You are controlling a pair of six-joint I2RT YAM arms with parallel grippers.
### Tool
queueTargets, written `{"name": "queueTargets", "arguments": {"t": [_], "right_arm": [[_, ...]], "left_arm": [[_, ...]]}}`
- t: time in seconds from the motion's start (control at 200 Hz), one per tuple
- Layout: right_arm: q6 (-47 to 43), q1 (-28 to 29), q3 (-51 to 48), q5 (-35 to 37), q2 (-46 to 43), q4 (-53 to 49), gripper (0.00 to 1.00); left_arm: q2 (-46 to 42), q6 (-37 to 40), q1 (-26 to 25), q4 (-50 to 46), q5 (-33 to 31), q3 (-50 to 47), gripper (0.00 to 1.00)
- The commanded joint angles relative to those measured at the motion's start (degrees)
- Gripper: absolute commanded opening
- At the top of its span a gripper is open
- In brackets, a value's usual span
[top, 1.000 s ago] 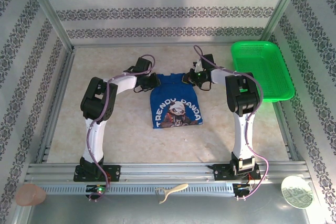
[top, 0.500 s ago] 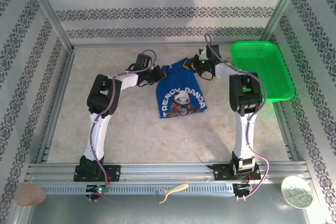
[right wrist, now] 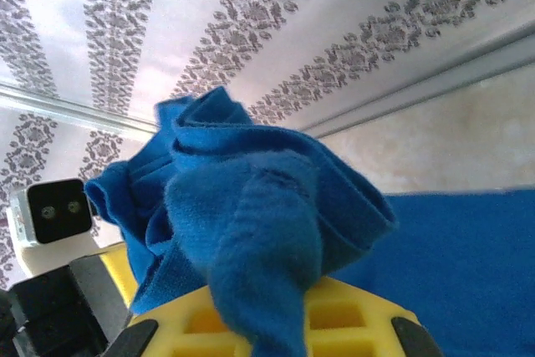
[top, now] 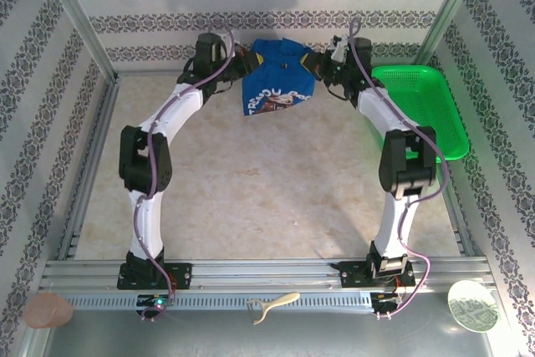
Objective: Fold the inside-out t-shirt
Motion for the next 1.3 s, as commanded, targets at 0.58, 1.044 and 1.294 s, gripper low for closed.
{"name": "queueTargets", "arguments": {"t": [0.58,1.044,1.294], "right_arm": [[-5.67,7.68,-46.26,12.04,-15.62,22.92,0.0],[-0.35,3.21,-29.09,20.0,1.52,13.15,0.0],[-3.02,1.06,-23.14,22.25,3.65,6.32,0.5]], "left_arm": [[-14.32,6.29,-4.86,21.6,-6.62,-48.89,0.0],[3.38,10.26,-3.55,12.82,-10.11,-26.84,0.0],[9.24,8.08,-1.18,10.37,-9.87,-15.72,0.63]]}}
